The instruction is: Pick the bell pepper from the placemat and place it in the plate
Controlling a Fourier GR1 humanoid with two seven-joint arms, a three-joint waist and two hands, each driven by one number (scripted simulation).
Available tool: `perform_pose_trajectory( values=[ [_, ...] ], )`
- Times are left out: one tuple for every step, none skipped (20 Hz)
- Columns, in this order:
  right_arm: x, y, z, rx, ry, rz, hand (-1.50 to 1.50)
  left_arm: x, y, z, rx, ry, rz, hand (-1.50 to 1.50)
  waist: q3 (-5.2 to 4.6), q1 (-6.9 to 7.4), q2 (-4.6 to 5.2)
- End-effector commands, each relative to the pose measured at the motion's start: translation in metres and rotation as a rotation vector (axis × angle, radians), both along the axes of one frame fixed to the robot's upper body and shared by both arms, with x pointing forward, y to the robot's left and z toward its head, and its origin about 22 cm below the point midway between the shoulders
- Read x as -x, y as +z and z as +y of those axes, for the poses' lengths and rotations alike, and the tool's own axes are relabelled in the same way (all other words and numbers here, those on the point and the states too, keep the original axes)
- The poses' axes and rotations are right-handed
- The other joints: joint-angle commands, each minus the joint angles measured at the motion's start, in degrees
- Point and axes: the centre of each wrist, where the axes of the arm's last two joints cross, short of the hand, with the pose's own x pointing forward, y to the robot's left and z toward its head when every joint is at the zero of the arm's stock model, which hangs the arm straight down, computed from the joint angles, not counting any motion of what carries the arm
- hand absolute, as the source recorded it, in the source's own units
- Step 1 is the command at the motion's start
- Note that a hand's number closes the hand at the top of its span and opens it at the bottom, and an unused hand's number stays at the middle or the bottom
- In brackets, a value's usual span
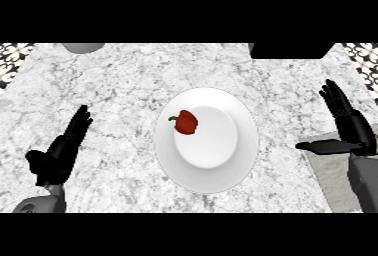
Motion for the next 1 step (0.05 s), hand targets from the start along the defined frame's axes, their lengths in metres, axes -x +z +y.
perform_pose_trajectory(
  values=[
    [-0.0147, -0.0164, -0.0012, 0.021, -0.017, -0.039, -1.50, 0.0063, -0.0110, 0.0064, 0.008, -0.013, 0.007, 0.00, 0.03, 0.40, 0.13]
  ],
)
